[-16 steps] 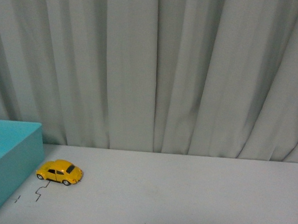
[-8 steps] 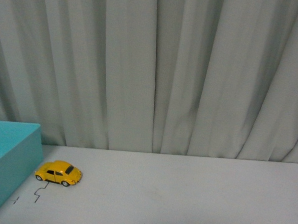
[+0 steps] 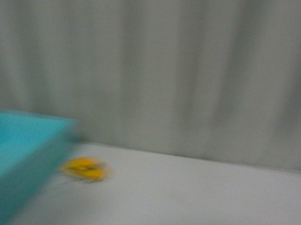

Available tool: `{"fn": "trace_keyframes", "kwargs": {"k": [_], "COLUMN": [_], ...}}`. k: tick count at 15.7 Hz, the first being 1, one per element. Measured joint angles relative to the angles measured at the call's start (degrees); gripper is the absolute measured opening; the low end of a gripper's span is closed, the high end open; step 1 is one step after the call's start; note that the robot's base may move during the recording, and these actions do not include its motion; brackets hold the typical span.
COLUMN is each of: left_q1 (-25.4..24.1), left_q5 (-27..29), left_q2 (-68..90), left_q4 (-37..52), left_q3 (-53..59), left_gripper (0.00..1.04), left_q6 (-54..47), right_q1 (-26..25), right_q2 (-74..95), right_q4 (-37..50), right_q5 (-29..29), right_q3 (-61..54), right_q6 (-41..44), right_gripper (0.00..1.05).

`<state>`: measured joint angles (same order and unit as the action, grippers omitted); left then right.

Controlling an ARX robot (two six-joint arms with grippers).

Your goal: Wind up and store yellow beetle toy

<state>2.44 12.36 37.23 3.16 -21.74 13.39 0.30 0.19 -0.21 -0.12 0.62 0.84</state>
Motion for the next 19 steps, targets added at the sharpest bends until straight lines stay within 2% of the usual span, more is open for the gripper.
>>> {"fn": "trace_keyframes", "kwargs": {"k": [2,3,6,10,12,14,19], "left_q1": [-1.1,-1.3,-1.8,-0.6,-0.1,0.4,2.6], "left_q5": [-2.0,-2.6,-6.0,-18.2,-22.2,-22.2,-15.8], "left_q2": [19.5,30.9,54.4,66.9,71.4,74.2,80.1], "left_q4": [10.5,11.7,6.6,-2.5,-11.7,-18.3,-29.6], "left_q3": [-10.6,-16.7,-34.2,-51.2,-57.6,-61.5,-66.0], "left_gripper": [0.98,0.98,0.98,0.98,0.98,0.98,0.98], "left_q6": [-3.9,-7.5,-17.5,-36.8,-49.2,-60.2,-88.5], "right_q1": [0.0,0.0,0.0,0.0,0.0,0.0,0.0], "right_q2": [0.0,0.0,0.0,0.0,0.0,0.0,0.0], "right_q4": [0.0,0.0,0.0,0.0,0.0,0.0,0.0], "right_q5": [0.1,0.1,0.1,0.1,0.1,0.1,0.1], "right_q3": [0.0,0.0,0.0,0.0,0.0,0.0,0.0], "right_q6": [0.0,0.0,0.0,0.0,0.0,0.0,0.0], "right_gripper": [0.98,0.98,0.98,0.98,0.98,0.98,0.98]}}
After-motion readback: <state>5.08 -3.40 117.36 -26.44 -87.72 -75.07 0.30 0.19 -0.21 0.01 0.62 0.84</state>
